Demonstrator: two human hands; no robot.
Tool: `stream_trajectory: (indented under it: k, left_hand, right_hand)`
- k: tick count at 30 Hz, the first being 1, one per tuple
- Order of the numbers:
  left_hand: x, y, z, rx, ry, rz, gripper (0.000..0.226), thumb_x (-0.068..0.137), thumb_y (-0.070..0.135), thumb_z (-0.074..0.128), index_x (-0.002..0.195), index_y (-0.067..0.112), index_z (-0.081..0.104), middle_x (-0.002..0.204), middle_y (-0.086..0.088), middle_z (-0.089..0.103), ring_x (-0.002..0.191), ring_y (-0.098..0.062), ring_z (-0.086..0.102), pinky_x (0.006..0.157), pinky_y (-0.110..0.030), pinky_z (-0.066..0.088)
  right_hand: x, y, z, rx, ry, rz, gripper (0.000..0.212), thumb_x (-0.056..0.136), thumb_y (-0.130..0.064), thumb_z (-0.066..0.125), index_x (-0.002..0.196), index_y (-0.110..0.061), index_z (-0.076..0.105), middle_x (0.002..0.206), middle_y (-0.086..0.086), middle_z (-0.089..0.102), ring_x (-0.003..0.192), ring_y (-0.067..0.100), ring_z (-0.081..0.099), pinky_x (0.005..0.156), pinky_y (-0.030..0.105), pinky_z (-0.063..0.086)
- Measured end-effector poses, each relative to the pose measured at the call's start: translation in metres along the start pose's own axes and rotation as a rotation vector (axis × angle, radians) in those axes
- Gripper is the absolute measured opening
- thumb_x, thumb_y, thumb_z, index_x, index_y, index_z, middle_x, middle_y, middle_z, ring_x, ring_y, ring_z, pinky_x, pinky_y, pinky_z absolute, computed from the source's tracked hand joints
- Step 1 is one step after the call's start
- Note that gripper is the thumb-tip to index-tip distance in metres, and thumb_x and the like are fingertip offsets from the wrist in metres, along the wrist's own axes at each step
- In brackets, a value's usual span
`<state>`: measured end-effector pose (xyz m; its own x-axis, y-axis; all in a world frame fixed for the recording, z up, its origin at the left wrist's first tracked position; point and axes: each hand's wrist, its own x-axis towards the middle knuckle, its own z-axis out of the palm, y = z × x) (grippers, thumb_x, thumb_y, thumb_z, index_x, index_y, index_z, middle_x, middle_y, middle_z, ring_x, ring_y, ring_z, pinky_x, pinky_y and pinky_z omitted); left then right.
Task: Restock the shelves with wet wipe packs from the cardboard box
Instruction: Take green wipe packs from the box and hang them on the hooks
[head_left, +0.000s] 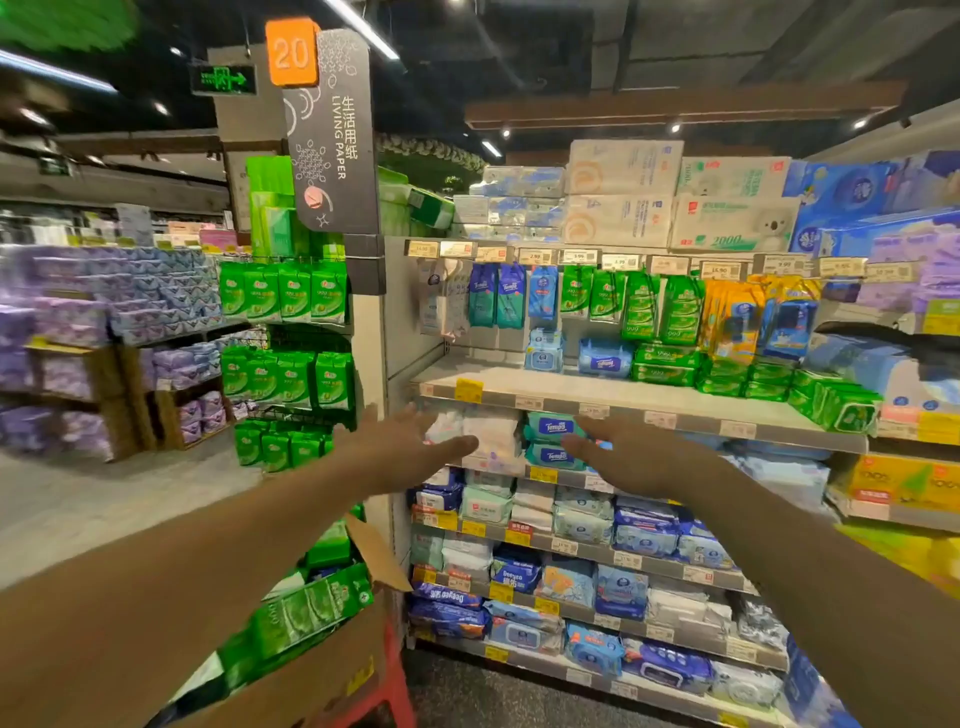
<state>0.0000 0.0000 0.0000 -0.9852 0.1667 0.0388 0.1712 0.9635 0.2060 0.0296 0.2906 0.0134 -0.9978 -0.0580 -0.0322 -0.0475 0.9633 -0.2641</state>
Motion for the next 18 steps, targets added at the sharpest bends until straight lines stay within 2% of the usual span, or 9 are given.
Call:
stream_trajectory:
  k: [2, 5, 8, 11, 14, 18]
  left_hand:
    - [-0.008, -0.008, 0.000, -0.001, 0.003, -0.048, 0.102, 0.075, 0.100, 0.015, 0.160, 0.045, 0.017, 0.172, 0.007, 0.008, 0.158, -0.038, -0.003, 0.120, -0.072, 0.001]
    - [-0.016, -0.038, 0.007, 0.003, 0.018, -0.154, 0.112, 0.065, 0.106, 0.009, 0.160, 0.047, 0.016, 0.172, 0.007, 0.008, 0.158, -0.038, -0.001, 0.121, -0.071, 0.006]
    - [-0.028, -0.071, 0.015, 0.007, 0.036, -0.219, 0.124, 0.057, 0.110, 0.006, 0.161, 0.043, 0.020, 0.172, 0.004, 0.012, 0.157, -0.039, 0.003, 0.121, -0.069, 0.011]
    - [-0.038, -0.107, 0.019, 0.002, 0.080, -0.275, 0.127, 0.055, 0.111, 0.005, 0.159, 0.042, 0.029, 0.170, 0.002, 0.021, 0.157, -0.034, 0.014, 0.121, -0.064, 0.019]
    - [-0.046, -0.140, 0.025, -0.004, 0.097, -0.282, 0.129, 0.055, 0.111, 0.004, 0.157, 0.038, 0.036, 0.167, 0.003, 0.030, 0.153, -0.026, 0.025, 0.119, -0.057, 0.026]
    - [-0.060, -0.175, 0.028, -0.065, 0.096, -0.322, 0.134, 0.050, 0.112, 0.003, 0.157, 0.037, 0.034, 0.167, 0.007, 0.030, 0.152, -0.028, 0.028, 0.118, -0.057, 0.030]
  right_hand:
    - [0.008, -0.008, 0.005, -0.031, -0.009, -0.039, 0.117, 0.060, -0.105, 0.003, 0.161, -0.046, 0.014, 0.170, 0.000, 0.020, 0.150, 0.030, 0.034, 0.122, 0.048, 0.028]
    - [0.029, -0.021, 0.024, -0.054, -0.030, -0.105, 0.104, 0.071, -0.099, 0.007, 0.160, -0.047, 0.014, 0.170, 0.000, 0.019, 0.152, 0.031, 0.030, 0.123, 0.051, 0.025]
    - [0.043, -0.041, 0.044, -0.057, -0.055, -0.170, 0.111, 0.061, -0.106, 0.000, 0.158, -0.053, 0.012, 0.170, -0.006, 0.017, 0.154, 0.030, 0.026, 0.123, 0.059, 0.022]
    - [0.054, -0.072, 0.064, -0.061, -0.092, -0.222, 0.098, 0.072, -0.098, 0.005, 0.158, -0.051, 0.014, 0.169, -0.003, 0.022, 0.153, 0.032, 0.028, 0.122, 0.057, 0.024]
    - [0.072, -0.103, 0.089, -0.030, -0.112, -0.283, 0.112, 0.059, -0.105, -0.001, 0.157, -0.053, 0.016, 0.169, -0.006, 0.024, 0.151, 0.030, 0.031, 0.121, 0.056, 0.026]
    - [0.087, -0.151, 0.114, -0.009, -0.170, -0.384, 0.092, 0.079, -0.090, 0.014, 0.159, -0.047, 0.021, 0.170, -0.003, 0.020, 0.154, 0.028, 0.025, 0.125, 0.047, 0.023]
